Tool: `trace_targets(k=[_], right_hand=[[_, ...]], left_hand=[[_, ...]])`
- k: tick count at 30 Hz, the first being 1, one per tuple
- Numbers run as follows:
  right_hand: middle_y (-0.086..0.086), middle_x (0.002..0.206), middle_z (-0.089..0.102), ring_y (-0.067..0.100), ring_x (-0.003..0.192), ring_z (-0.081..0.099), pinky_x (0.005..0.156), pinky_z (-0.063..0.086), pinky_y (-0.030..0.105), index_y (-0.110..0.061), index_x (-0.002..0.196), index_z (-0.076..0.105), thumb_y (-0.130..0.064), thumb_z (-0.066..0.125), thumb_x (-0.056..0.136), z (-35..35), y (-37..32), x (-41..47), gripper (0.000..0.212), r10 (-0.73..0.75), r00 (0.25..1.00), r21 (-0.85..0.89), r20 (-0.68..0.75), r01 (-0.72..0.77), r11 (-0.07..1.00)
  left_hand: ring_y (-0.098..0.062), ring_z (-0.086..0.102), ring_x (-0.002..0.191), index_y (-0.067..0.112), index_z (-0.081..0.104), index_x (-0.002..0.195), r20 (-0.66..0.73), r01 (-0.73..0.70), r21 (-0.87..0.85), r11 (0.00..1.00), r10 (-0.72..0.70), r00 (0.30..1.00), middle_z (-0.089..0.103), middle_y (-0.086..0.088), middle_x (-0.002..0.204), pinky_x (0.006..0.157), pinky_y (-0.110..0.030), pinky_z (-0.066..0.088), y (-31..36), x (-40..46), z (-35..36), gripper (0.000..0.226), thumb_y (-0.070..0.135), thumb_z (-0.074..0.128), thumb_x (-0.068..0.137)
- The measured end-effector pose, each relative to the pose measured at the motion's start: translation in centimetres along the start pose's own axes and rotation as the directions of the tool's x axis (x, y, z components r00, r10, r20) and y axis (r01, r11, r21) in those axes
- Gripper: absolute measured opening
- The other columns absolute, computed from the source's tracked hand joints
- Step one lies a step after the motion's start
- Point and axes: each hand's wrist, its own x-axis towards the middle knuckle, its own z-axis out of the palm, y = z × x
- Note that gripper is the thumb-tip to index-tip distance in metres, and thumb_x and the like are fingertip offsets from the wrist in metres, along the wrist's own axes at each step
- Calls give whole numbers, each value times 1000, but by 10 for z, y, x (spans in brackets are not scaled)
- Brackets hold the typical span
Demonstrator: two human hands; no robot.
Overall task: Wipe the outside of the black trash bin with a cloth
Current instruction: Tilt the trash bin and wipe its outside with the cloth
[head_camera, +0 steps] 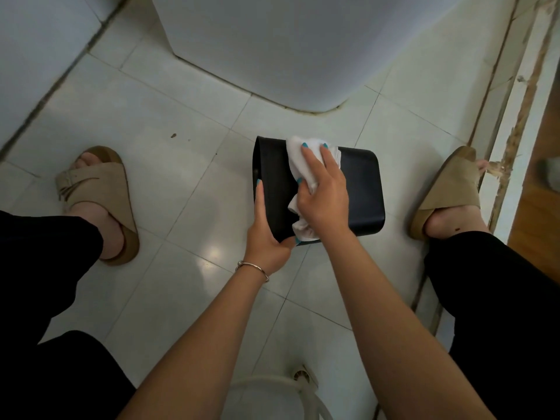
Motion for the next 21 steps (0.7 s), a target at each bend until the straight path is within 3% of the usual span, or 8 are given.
trace_targets(k=[7,12,15,17,21], right_hand=[[-4,157,27,26,135,36,104,39,35,-40,144,38,-17,54,91,-15,26,8,60,5,1000,-8,-14,-5,1000],[-3,157,29,23,138,36,106,33,28,-37,144,40,-18,53,90,-40,62,20,59,158,983,-22,-90,-160,987],[-5,157,28,22,137,36,96,30,22,-40,144,38,-18,52,90,-49,71,21,60,236,965,-21,-116,-239,971],[-7,157,28,22,136,37,96,33,26,-42,144,37,-18,52,90,-47,67,21,60,248,961,-37,-125,-254,966],[-7,157,26,26,134,39,99,39,36,-42,145,34,-17,52,91,-43,57,23,62,272,954,-79,-123,-283,956]], left_hand=[[-12,51,120,43,0,149,-8,7,10,1000,-7,1000,42,5,142,87,-17,52,3,-1,-1,116,-5,72,71],[-6,44,117,43,-2,149,17,28,18,999,-28,999,36,12,142,78,-1,43,5,1,-2,117,-2,75,73],[-10,44,121,43,-4,149,51,21,16,1000,-22,998,34,12,142,90,-18,48,5,3,-3,118,-2,75,74],[-13,43,125,43,-5,148,61,19,16,1000,-20,998,31,11,146,95,-29,49,6,4,-3,118,-2,75,74],[-12,41,126,45,-6,147,76,22,-1,1000,-22,997,30,9,147,98,-32,48,6,4,-3,119,-4,74,75]])
